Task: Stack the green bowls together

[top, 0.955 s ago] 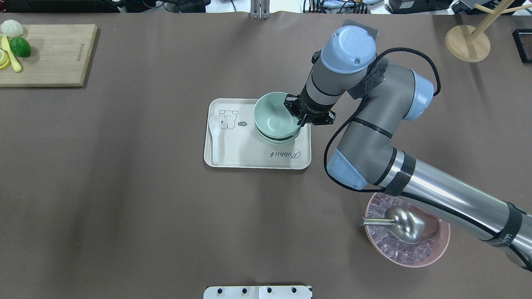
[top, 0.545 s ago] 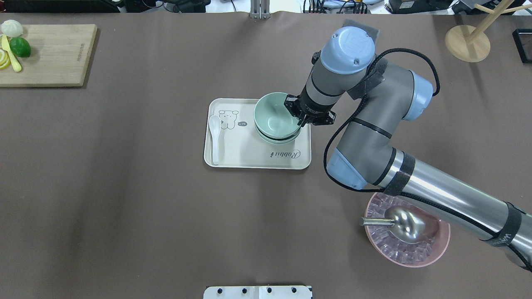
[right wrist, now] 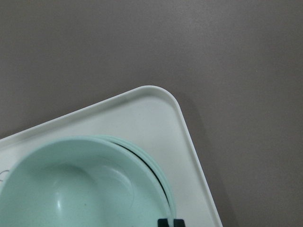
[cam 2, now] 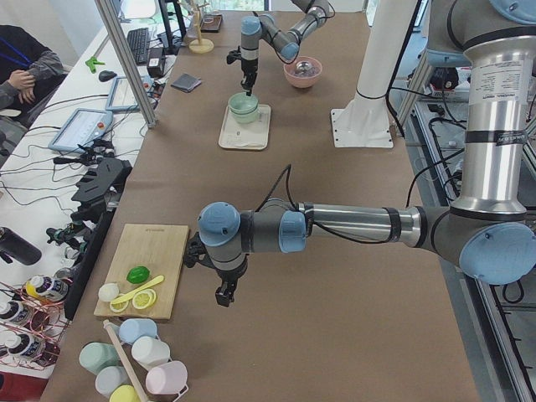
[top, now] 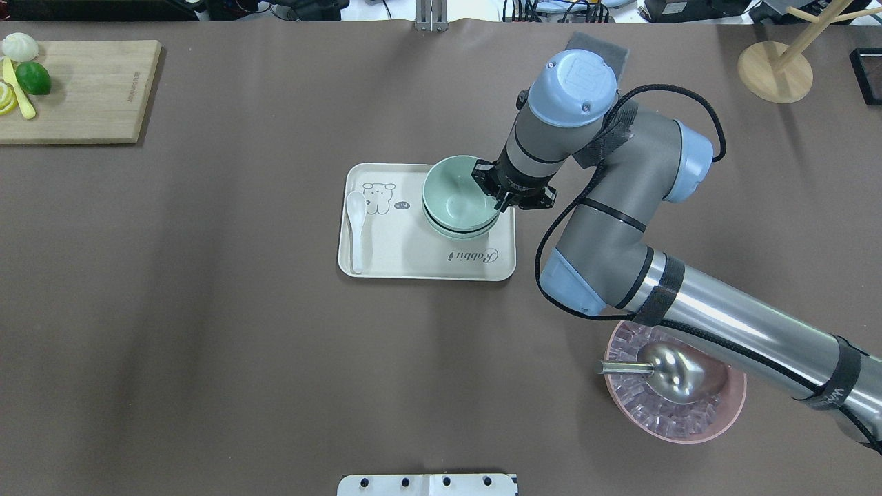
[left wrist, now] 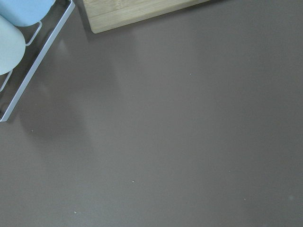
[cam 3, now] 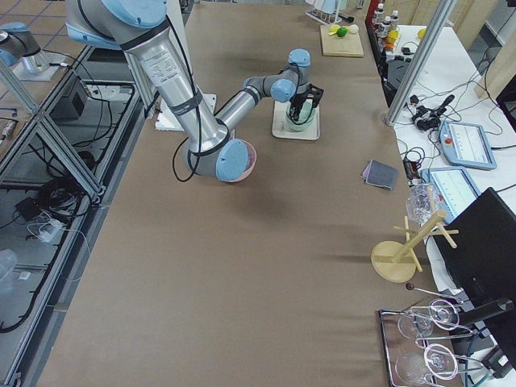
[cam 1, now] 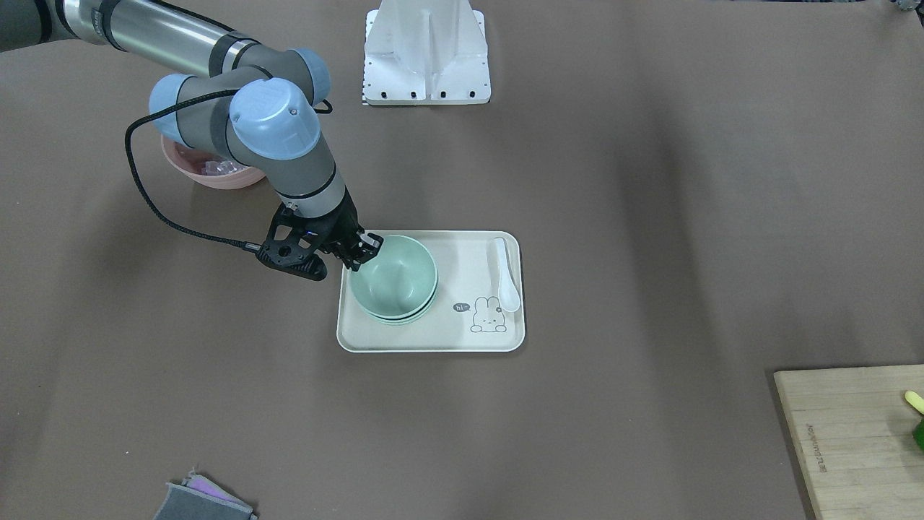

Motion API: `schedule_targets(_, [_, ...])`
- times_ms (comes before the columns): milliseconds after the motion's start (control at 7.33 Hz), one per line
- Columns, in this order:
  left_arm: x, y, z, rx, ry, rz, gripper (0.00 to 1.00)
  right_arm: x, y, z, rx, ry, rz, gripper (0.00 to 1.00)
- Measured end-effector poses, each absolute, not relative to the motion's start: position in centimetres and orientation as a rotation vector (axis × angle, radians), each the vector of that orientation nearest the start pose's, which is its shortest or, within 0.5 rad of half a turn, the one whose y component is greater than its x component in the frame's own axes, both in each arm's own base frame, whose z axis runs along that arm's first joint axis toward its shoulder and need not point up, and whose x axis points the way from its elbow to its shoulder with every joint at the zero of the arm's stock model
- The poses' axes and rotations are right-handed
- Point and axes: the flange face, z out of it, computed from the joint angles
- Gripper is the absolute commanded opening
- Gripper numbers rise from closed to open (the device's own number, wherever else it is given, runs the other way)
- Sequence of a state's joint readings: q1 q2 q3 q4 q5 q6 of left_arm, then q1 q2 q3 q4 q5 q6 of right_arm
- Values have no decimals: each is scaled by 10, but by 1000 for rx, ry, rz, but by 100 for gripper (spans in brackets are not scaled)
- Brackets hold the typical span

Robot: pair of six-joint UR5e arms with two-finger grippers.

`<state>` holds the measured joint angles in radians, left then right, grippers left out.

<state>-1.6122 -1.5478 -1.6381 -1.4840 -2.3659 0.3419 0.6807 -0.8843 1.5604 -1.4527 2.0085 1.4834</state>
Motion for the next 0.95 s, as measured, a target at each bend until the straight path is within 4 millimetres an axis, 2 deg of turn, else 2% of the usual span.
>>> schedule_targets(955, [-82,-476,644,112,792,267,99,-501,-512,239,-88,-880,372,0])
